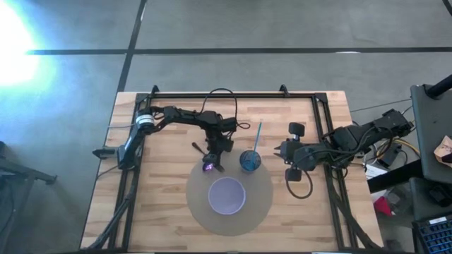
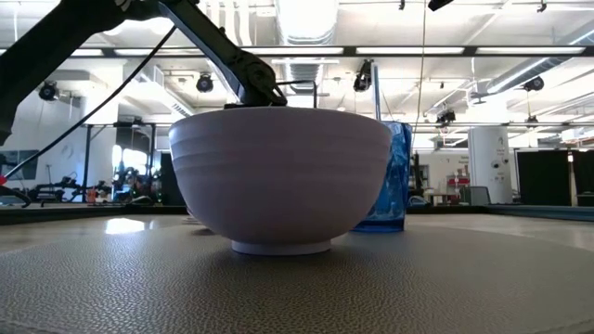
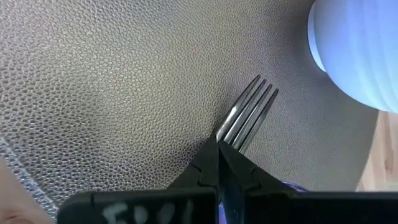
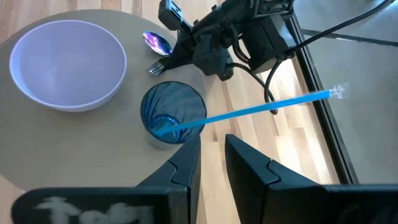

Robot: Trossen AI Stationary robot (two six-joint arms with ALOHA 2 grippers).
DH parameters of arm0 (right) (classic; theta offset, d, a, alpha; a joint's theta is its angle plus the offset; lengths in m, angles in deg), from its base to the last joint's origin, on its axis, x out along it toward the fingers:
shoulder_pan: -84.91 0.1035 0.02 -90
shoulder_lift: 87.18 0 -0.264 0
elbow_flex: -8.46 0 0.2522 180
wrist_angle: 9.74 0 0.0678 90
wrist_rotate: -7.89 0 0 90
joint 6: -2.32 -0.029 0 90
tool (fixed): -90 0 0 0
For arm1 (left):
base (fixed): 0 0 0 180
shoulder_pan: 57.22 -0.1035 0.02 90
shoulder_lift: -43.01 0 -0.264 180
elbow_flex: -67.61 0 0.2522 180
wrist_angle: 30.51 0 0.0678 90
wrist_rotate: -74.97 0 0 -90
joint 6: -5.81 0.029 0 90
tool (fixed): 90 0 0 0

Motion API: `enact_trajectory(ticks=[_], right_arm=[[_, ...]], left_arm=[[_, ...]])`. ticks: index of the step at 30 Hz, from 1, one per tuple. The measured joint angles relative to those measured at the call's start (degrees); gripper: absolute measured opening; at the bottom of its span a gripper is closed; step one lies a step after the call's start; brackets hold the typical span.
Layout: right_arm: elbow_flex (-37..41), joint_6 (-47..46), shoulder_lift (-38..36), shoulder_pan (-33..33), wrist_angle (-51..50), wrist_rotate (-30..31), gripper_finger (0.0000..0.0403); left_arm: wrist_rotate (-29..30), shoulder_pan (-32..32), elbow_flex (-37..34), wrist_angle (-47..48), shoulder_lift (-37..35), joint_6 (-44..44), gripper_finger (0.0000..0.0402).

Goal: Pick & Place Utensil
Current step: Put the fork into the bowl

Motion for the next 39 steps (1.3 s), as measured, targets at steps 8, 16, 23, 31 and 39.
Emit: enact_trajectory(ticks=[8, 16, 23, 31, 39], right_arm=[[0.0, -0.3, 0.0, 0.0, 0.0, 0.0, 0.0068], [0.0, -0.4, 0.0, 0.0, 0.0, 0.0, 0.0068], [0.0, -0.4, 0.0, 0.0, 0.1, 0.0, 0.0068], [0.0, -0.4, 0.0, 0.0, 0.1, 0.0, 0.0068], [0.0, -0.4, 0.0, 0.0, 0.1, 0.0, 0.0068]], left_arm=[[3.3, 0.1, -0.2, 1.7, -1.6, 1.3, 0.0000], [8.2, 0.0, -0.2, 6.4, -4.2, 2.8, 0.0000], [9.8, 0.0, -0.4, 11.0, -4.1, 3.0, 0.0000], [11.5, 0.0, -3.1, 12.2, -4.1, 2.4, 0.0000], [12.6, 0.0, -4.8, 13.1, -4.3, 1.2, 0.0000]])
